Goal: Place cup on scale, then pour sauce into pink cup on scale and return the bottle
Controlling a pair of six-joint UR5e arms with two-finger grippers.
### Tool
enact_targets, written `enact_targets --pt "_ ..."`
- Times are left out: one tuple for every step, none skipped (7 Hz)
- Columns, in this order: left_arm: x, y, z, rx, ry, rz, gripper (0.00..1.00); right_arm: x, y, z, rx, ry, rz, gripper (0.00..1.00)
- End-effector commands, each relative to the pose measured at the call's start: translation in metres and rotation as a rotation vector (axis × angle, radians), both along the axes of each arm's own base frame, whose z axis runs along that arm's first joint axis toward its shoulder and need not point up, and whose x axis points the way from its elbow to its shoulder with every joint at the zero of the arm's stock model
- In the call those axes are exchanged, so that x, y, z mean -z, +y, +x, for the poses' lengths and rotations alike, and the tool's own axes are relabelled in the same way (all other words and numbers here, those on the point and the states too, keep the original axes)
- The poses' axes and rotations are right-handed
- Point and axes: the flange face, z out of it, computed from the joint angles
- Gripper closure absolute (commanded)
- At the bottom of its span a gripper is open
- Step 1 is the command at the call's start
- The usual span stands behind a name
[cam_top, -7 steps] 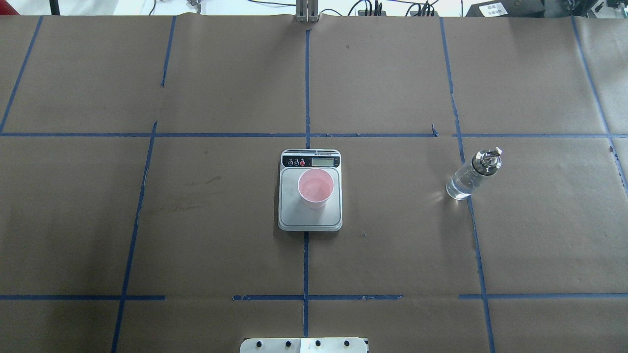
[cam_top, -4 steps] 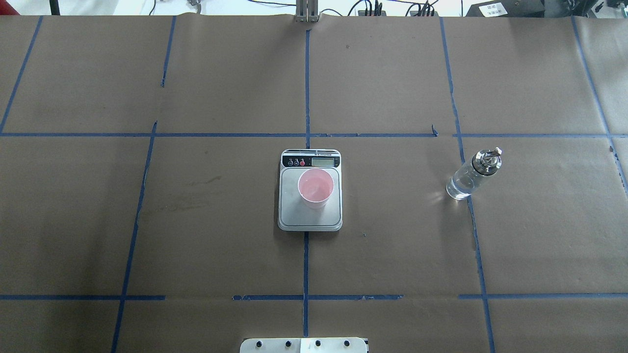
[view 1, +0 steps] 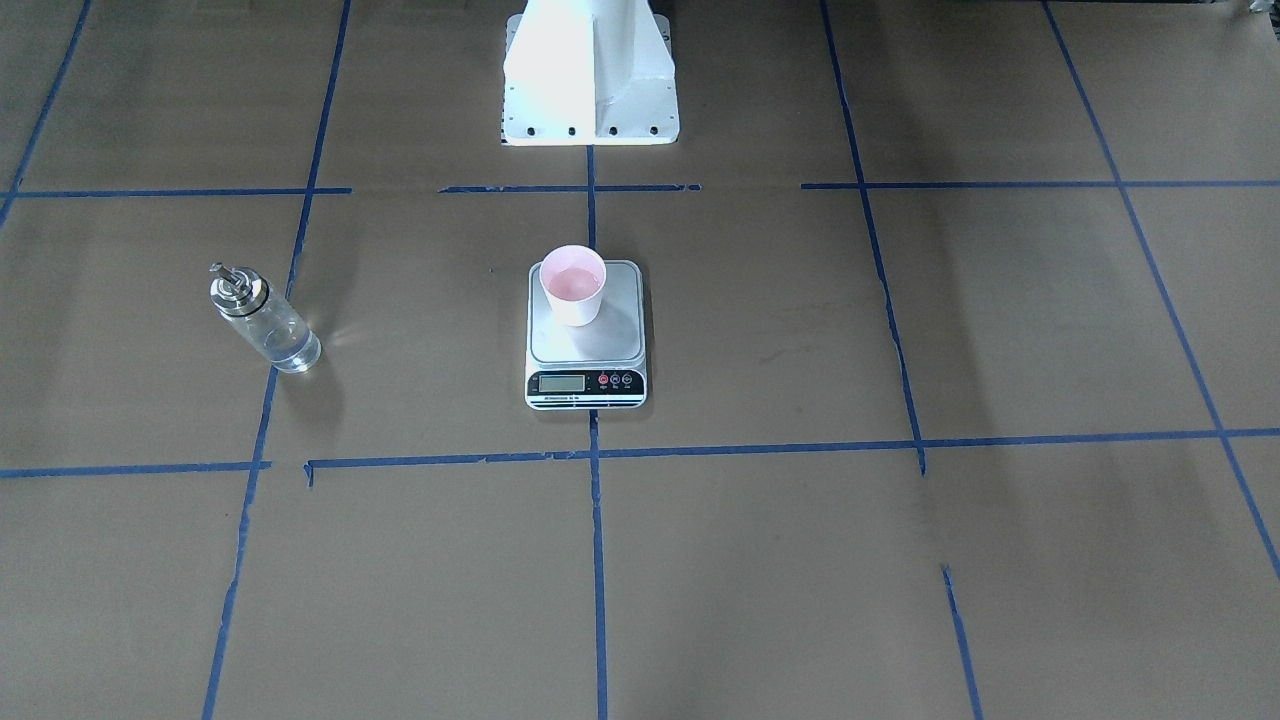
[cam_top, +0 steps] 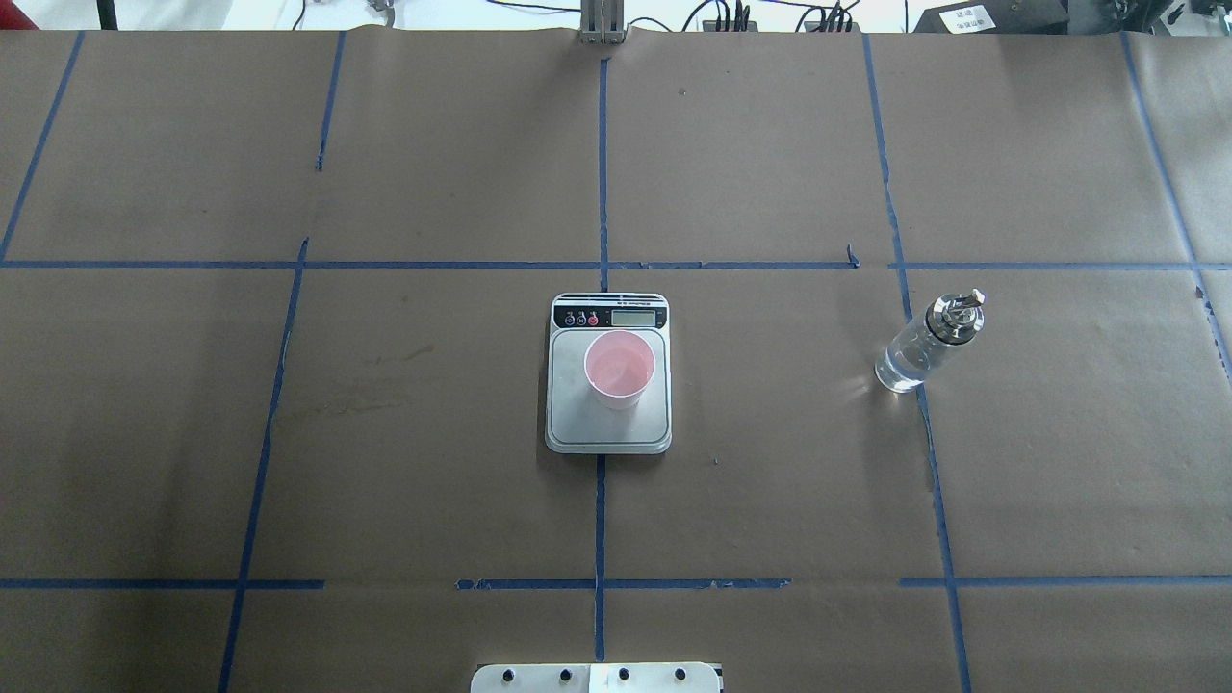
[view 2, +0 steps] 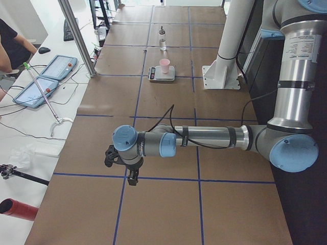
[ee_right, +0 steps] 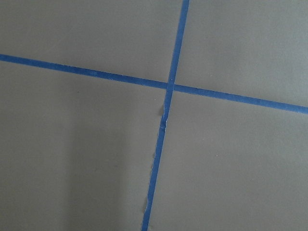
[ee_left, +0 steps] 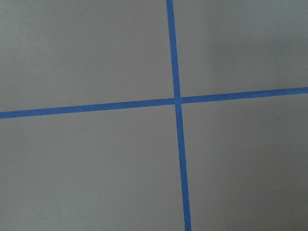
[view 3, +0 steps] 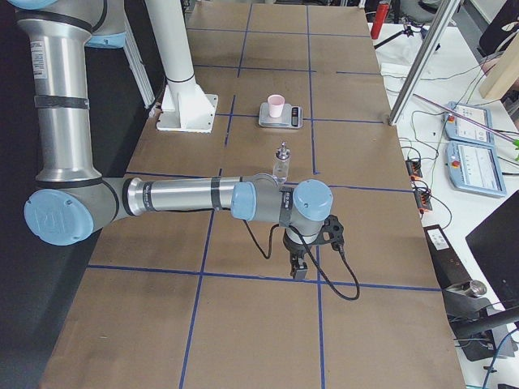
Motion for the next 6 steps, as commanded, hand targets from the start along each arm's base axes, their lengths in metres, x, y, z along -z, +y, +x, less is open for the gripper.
enact_targets --pt "-0.003 0.001 0.0 0.0 -0.01 -0.022 0.0 -0.002 -0.001 -0.005 0.009 -0.003 -0.003 0.0" --pt "-0.006 0.003 0.0 0.0 -0.015 -0.037 0.0 -0.002 0.001 -0.006 0.008 -0.004 -0.004 0.0" --pt "-0.003 0.002 -0.001 -0.001 -0.023 -0.03 0.0 -0.006 0.002 -0.006 0.004 -0.01 -0.015 0.0" --pt "-0.001 0.001 -0.001 0.0 -0.021 -0.025 0.0 -0.013 0.01 -0.007 -0.001 -0.023 -0.03 0.0" --pt "0.006 0.001 -0.001 0.001 -0.021 -0.012 0.0 -0.012 0.012 -0.007 -0.005 -0.045 -0.029 0.0" --pt "0.007 0.0 0.0 -0.001 -0.018 -0.006 0.0 -0.015 0.014 -0.007 -0.007 -0.048 -0.037 0.0"
